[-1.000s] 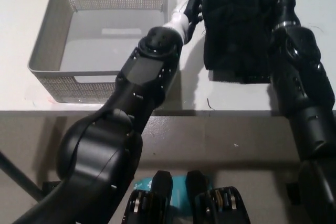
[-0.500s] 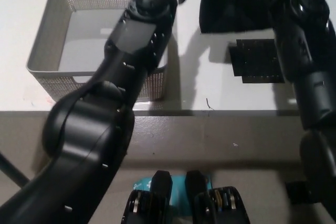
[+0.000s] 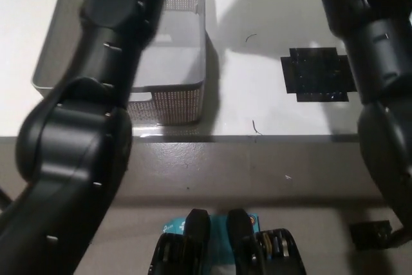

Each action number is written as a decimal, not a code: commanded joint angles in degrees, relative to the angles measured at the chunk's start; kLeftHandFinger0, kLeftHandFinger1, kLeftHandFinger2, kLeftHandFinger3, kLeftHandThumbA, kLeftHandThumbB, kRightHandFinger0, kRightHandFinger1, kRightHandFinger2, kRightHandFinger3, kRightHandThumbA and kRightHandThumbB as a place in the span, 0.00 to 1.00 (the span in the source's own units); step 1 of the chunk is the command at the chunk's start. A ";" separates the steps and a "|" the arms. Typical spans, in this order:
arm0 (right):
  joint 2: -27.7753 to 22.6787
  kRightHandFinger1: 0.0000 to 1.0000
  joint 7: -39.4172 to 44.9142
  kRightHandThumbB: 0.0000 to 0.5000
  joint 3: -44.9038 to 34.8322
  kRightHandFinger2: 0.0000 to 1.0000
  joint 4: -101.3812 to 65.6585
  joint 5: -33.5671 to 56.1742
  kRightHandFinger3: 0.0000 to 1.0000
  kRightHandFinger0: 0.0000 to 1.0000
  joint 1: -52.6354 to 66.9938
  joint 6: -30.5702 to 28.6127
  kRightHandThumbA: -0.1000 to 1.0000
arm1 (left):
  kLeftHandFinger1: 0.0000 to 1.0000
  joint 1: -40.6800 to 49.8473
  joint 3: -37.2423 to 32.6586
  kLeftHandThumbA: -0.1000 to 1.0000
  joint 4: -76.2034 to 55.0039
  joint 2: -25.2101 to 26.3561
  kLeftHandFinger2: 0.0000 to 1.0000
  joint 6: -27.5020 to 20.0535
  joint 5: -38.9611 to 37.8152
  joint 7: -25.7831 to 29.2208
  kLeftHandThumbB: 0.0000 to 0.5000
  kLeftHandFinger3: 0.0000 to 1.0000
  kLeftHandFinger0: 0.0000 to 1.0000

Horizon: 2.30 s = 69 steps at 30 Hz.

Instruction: Use both hands to pick up a lunch bag on the right hand side and place it into a container on the left hand side

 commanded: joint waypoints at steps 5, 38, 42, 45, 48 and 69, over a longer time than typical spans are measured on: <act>9.00 1.00 2.93 0.08 4.72 1.00 9.75 -4.78 1.00 1.00 -13.71 -3.33 1.00 | 1.00 -1.61 4.07 1.00 -15.92 2.10 1.00 5.36 -4.62 0.45 0.55 1.00 1.00; 14.76 1.00 13.08 0.02 1.54 1.00 24.99 -4.04 1.00 1.00 -2.56 -6.18 1.00 | 1.00 13.99 10.29 1.00 -6.74 -0.71 1.00 2.99 -6.17 6.03 0.42 1.00 1.00; 14.85 1.00 13.27 0.01 1.68 1.00 25.32 -4.31 1.00 1.00 -2.11 -5.80 1.00 | 1.00 14.24 10.94 1.00 -5.03 -0.83 1.00 0.78 -7.17 5.49 0.35 1.00 1.00; 14.92 1.00 13.90 0.00 1.50 1.00 25.45 -4.20 1.00 1.00 -1.82 -5.56 1.00 | 1.00 14.96 10.17 1.00 -4.64 -0.96 1.00 -2.40 -6.21 5.87 0.29 1.00 1.00; 15.03 1.00 14.45 0.00 1.85 1.00 25.41 -4.57 1.00 1.00 -1.73 -6.01 1.00 | 1.00 15.75 9.54 1.00 -5.63 -0.71 1.00 -3.05 -5.53 6.58 0.29 1.00 1.00; 7.84 1.00 14.07 0.11 13.63 1.00 17.56 -15.30 1.00 1.00 3.09 -6.60 0.81 | 1.00 26.59 -3.19 1.00 -24.43 12.97 1.00 4.52 0.72 -2.44 0.47 1.00 1.00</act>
